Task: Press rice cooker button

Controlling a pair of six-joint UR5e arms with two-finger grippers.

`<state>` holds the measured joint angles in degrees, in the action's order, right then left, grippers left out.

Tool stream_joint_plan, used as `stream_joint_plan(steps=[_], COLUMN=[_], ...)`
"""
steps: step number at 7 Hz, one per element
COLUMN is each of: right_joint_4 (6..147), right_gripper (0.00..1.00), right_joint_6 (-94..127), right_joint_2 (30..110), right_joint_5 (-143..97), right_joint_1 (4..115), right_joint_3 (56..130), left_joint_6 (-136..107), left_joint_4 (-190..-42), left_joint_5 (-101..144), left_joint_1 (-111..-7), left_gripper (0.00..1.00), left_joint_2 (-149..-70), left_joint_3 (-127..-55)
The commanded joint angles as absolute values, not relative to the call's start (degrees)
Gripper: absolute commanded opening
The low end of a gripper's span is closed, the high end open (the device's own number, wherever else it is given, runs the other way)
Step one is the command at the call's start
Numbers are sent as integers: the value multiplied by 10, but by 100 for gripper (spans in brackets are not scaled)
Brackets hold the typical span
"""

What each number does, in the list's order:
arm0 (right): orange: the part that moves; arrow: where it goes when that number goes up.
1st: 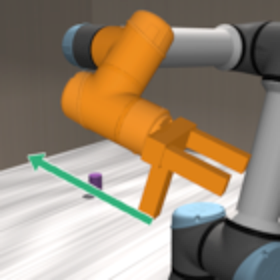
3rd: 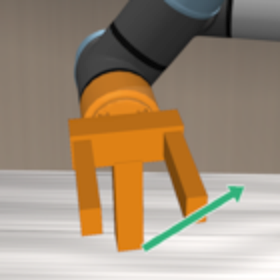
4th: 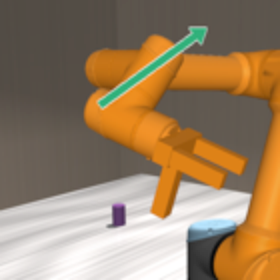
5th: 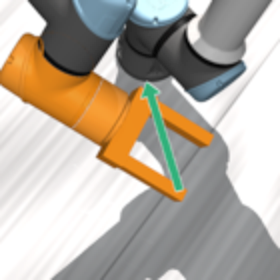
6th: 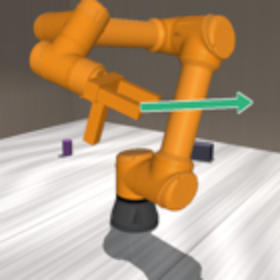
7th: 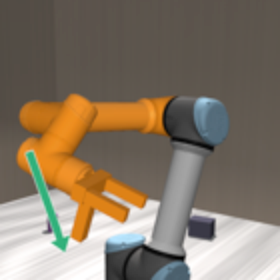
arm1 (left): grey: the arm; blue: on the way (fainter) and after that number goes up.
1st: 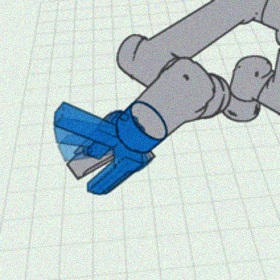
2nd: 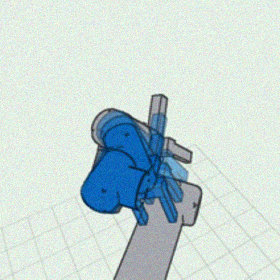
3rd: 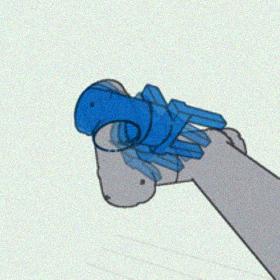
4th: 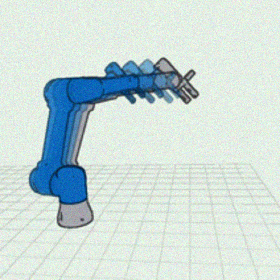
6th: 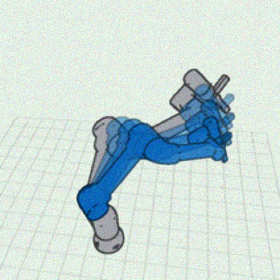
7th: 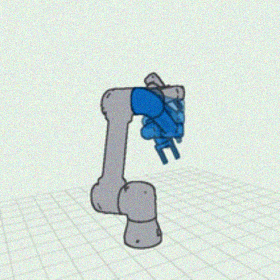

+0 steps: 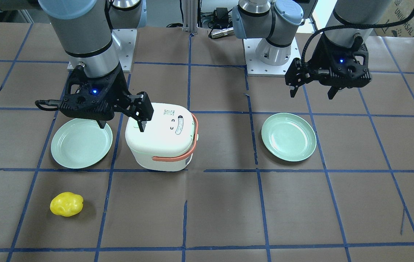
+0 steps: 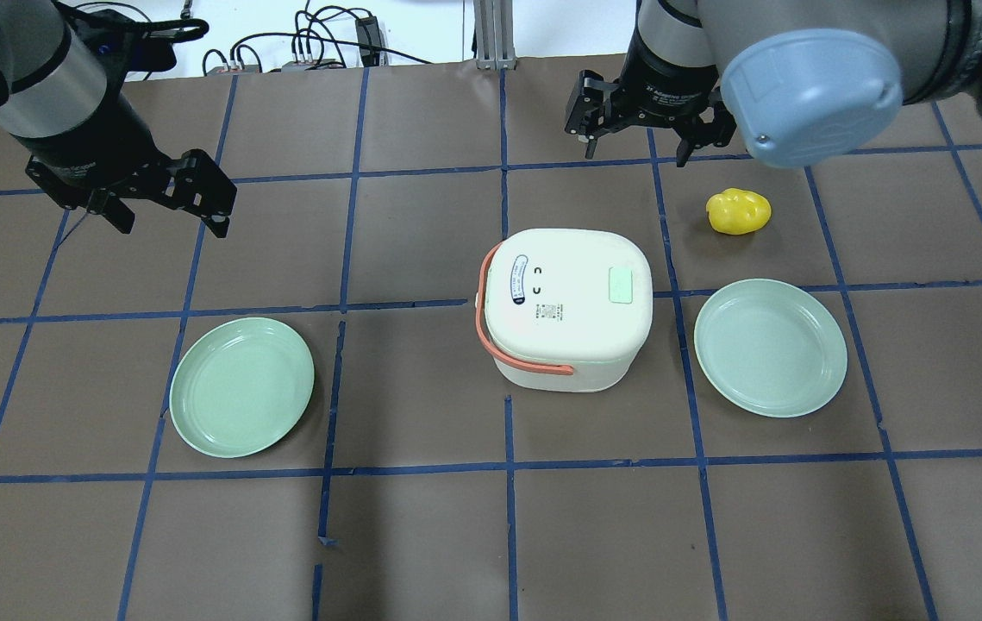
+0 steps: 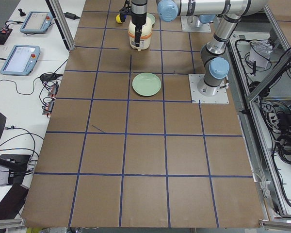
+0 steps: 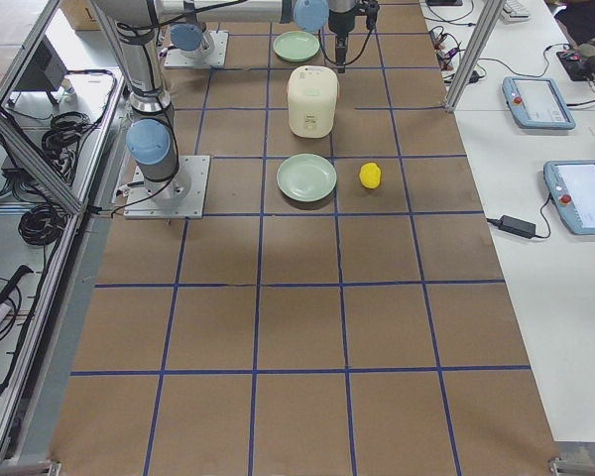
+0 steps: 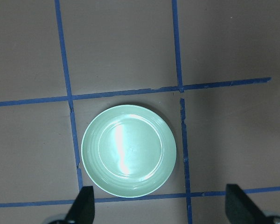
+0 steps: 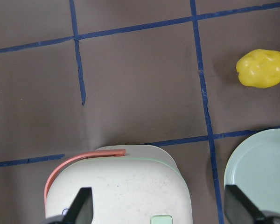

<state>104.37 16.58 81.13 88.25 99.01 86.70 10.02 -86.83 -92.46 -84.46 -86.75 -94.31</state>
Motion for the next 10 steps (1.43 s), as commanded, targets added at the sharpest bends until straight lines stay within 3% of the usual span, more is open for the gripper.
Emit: stream_joint_plan(steps=[1,7,10], right_joint_4=[1046,1048,984], right_gripper=[100,100,100], right_joint_6=[165,164,160], right_joint_2=[811,804,814], right_joint_5=[882,889,886], right_joint_1=[991,980,945], right_joint_3=[867,865,857], left_joint_6=[100,100,100], left_joint_4=[-868,-868,-868], left_joint_5=[-925,-925,-925], left_joint_1=[-845,-845,-845], left_gripper=[100,100,100], left_joint_2=[-867,-867,-867], left_joint_3=[-943,-943,-943])
